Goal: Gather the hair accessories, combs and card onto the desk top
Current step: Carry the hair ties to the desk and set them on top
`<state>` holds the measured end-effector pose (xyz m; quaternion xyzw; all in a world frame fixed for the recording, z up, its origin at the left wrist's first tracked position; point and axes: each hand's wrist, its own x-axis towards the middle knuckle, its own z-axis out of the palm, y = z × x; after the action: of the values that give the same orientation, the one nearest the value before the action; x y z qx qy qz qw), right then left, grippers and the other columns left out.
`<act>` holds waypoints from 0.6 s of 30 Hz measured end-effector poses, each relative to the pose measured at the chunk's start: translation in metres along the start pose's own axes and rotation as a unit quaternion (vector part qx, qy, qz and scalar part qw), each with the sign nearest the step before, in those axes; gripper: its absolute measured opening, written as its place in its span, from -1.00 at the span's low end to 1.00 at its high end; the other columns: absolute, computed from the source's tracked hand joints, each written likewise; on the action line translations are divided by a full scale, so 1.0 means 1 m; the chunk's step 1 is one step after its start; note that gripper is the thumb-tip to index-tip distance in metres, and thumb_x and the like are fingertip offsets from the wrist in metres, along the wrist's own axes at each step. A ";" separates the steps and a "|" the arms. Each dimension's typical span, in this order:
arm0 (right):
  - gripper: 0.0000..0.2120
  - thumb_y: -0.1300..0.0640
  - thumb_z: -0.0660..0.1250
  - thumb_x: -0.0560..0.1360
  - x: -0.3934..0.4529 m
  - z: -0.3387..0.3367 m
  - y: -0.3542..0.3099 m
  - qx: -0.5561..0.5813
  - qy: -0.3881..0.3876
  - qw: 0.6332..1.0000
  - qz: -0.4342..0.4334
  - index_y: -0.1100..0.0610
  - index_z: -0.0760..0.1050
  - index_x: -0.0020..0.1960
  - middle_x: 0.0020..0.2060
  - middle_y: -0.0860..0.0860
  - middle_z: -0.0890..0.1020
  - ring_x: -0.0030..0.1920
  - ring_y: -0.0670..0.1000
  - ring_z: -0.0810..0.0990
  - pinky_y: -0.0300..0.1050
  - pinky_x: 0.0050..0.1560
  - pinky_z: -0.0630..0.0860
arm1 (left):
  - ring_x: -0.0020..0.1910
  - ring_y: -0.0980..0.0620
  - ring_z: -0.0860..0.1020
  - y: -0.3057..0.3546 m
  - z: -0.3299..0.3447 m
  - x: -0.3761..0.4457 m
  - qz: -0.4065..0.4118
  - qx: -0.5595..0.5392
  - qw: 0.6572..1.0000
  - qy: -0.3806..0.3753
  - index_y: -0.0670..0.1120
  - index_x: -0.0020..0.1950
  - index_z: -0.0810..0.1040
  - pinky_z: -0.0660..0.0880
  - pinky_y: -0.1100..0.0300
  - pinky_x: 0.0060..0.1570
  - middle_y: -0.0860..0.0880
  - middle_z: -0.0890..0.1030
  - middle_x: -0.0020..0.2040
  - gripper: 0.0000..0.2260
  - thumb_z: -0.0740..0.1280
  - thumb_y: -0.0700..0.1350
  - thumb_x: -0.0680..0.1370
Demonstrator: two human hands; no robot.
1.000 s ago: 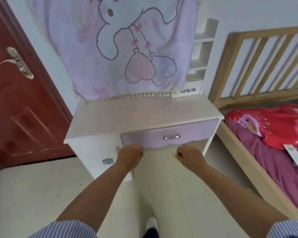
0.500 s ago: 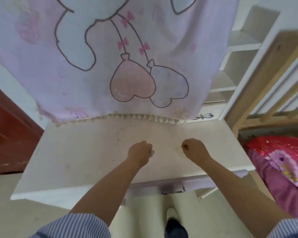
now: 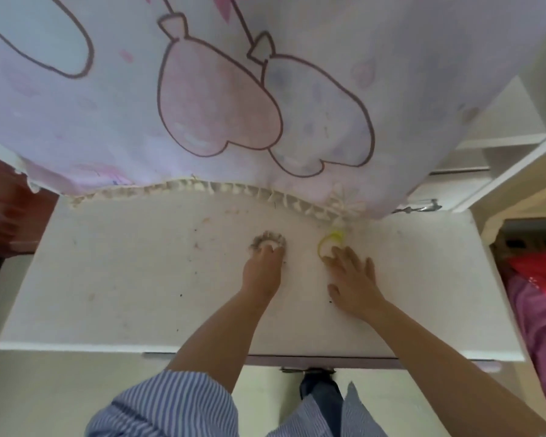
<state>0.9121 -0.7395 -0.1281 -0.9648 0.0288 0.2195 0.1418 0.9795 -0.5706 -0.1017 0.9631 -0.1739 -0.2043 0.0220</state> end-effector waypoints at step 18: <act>-0.68 0.31 0.58 0.07 -0.176 0.113 -0.038 -0.045 0.242 0.969 -0.034 0.25 0.61 -0.21 -0.30 0.15 0.70 -0.25 0.13 0.70 0.19 -0.06 0.59 | 0.52 -0.13 -0.05 -0.030 0.127 -0.202 0.036 0.056 0.998 0.014 -0.14 0.48 0.07 0.07 -0.03 0.47 -0.17 0.03 0.54 -0.47 0.19 -0.08 0.58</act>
<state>0.7114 -0.6722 -0.1398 -0.9951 0.0195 -0.0240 0.0944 0.7652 -0.4695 -0.1435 0.9586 -0.2197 -0.1799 -0.0224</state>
